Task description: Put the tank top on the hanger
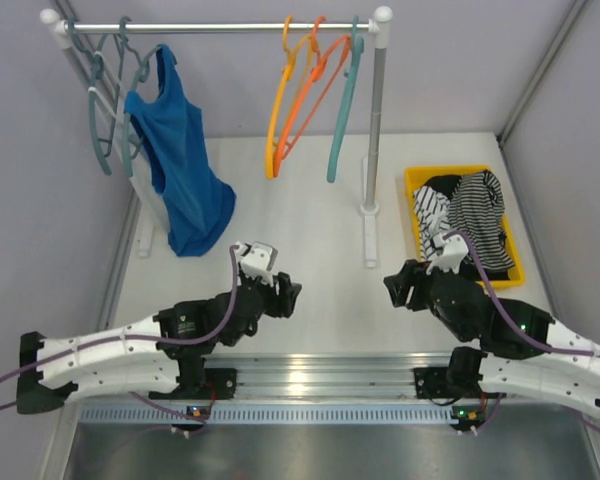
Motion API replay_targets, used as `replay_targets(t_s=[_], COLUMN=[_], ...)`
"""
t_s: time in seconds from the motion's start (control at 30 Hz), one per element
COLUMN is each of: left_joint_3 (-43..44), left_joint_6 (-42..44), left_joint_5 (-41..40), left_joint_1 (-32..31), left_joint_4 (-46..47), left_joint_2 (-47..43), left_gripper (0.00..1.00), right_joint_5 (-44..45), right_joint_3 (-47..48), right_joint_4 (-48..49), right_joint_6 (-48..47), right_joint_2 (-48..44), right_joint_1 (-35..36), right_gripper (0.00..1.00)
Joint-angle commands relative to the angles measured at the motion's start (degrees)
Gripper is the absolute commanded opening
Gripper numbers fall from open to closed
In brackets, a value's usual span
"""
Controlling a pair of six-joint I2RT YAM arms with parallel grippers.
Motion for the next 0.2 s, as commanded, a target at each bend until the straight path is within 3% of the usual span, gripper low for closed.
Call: replay_targets(t_s=[0.0, 0.17], left_joint_3=[-0.64, -0.02], left_joint_6=[-2.08, -1.12], left_joint_5=[-3.75, -2.69], left_joint_1=[-1.45, -1.63], left_joint_4=[6.76, 6.68], left_joint_2=[2.5, 2.95], left_gripper=[0.63, 0.64], right_joint_5=[3.46, 5.04], right_joint_3=[-0.13, -0.04], right_joint_4=[-0.8, -0.8], right_joint_6=[2.1, 2.8], right_joint_2=[0.47, 1.87], right_joint_1=[-0.54, -0.54], right_gripper=[0.57, 0.59])
